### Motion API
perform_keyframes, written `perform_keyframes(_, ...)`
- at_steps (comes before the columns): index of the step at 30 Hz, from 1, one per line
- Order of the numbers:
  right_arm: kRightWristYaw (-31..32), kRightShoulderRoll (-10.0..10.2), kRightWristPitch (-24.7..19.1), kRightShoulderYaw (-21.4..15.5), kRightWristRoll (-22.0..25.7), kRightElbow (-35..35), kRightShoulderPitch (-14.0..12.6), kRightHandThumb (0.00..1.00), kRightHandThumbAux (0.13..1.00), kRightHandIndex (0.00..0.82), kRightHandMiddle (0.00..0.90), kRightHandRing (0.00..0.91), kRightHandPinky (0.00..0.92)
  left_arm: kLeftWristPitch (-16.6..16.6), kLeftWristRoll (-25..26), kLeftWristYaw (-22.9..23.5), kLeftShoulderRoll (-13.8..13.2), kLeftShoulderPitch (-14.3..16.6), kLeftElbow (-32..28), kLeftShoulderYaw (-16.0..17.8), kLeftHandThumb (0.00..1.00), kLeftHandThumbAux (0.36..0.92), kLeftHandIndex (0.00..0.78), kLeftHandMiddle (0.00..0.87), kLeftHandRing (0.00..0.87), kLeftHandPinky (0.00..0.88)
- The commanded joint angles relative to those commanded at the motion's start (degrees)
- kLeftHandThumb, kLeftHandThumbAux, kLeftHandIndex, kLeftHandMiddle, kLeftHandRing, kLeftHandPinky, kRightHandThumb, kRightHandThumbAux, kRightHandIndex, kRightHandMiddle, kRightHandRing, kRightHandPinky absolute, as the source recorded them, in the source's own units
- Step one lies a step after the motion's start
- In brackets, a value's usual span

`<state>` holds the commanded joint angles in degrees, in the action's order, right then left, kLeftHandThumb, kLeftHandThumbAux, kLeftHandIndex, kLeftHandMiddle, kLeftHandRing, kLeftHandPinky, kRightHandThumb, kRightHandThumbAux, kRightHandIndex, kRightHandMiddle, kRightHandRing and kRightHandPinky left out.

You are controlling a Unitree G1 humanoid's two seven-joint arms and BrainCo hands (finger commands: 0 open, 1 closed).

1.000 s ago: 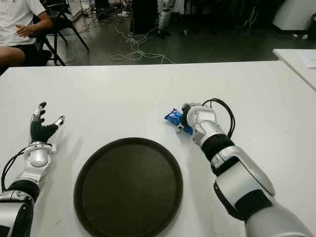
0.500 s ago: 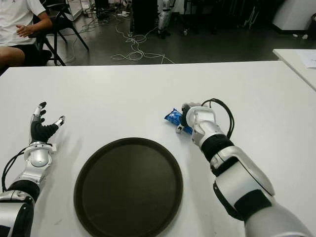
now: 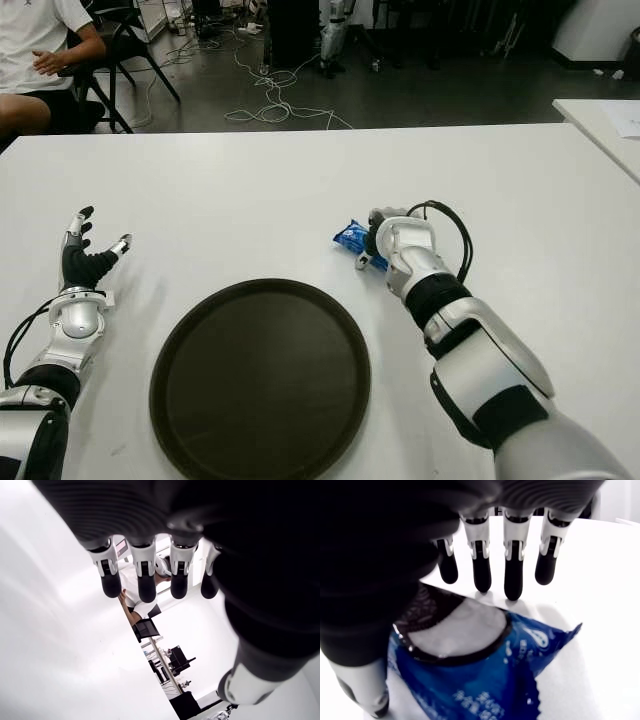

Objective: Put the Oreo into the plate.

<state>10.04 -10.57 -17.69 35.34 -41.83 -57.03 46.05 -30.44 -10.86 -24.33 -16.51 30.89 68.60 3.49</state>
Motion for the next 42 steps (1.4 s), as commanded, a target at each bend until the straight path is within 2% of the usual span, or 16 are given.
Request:
perform_keyframes(4,-2.6,-0.1,1.7,-0.5,0.2,-0.8,-0.3,0.088,0.853,0.324,0.275,0.278,0.330,-0.1,0.0,0.0,0.0,0.0,0.0,0.0,0.000,0.755,0.064,0.086,0.059,0.044)
perform_keyframes(5,-4.3,-0.1,2.3,-0.8,0.2,-0.9,-0.6,0.301,0.812,0.357,0.286,0.287,0.341,-0.1,-0.1,0.0,0.0,0.0,0.0,-0.1,0.000,0.756,0.064,0.085,0.058,0.043)
perform_keyframes(7,-7.1,-0.1,3.5,-1.2,0.3,-1.3,-1.0,0.491,0.773,0.388,0.309,0.306,0.338,-0.1,-0.1,0.0,-0.1,0.0,0.0,0.0,0.000,0.756,0.064,0.082,0.055,0.040)
perform_keyframes(8,-8.0,-0.1,3.9,-1.4,0.3,-1.6,-1.0,0.564,0.758,0.400,0.324,0.312,0.334,-0.1,0.0,0.0,0.0,0.0,0.0,0.0,0.000,0.756,0.063,0.083,0.057,0.042)
perform_keyframes(11,-9.9,0.0,5.0,-1.6,0.3,-2.9,-1.0,0.653,0.740,0.413,0.323,0.299,0.305,-0.1,0.1,0.0,-0.1,0.1,0.1,0.0,0.000,0.754,0.063,0.084,0.060,0.045)
perform_keyframes(16,-12.0,0.3,6.4,-2.0,0.5,-4.5,-0.8,0.690,0.732,0.417,0.304,0.277,0.299,0.2,0.0,0.0,-0.2,0.1,0.2,0.0,0.000,0.748,0.065,0.087,0.063,0.050)
perform_keyframes(21,-13.2,0.6,7.6,-2.6,1.0,-5.7,-0.8,0.698,0.730,0.418,0.298,0.290,0.351,0.2,-0.3,-0.2,-0.3,0.1,0.3,-0.2,0.000,0.746,0.067,0.089,0.066,0.052)
perform_keyframes(31,-13.0,0.8,8.6,-3.0,1.5,-7.0,-0.4,0.699,0.733,0.415,0.290,0.286,0.355,-0.4,-0.1,0.0,-0.2,0.1,0.2,-0.1,0.000,0.778,0.077,0.101,0.075,0.053)
perform_keyframes(34,-12.8,0.9,8.6,-3.1,1.6,-7.3,-0.2,0.698,0.734,0.415,0.302,0.308,0.389,-0.4,0.0,0.3,-0.2,0.1,0.2,0.0,0.000,0.776,0.077,0.101,0.073,0.053)
perform_keyframes(39,-12.5,0.9,8.5,-3.4,1.8,-7.4,-0.2,0.698,0.735,0.416,0.289,0.305,0.392,-0.4,0.3,0.5,-0.1,0.1,0.2,0.2,0.000,0.759,0.077,0.103,0.076,0.059)
perform_keyframes(42,-12.6,0.9,8.7,-3.6,1.9,-7.3,-0.3,0.698,0.734,0.417,0.317,0.335,0.420,-0.2,0.3,0.4,-0.1,0.1,0.2,0.2,0.000,0.753,0.078,0.104,0.077,0.058)
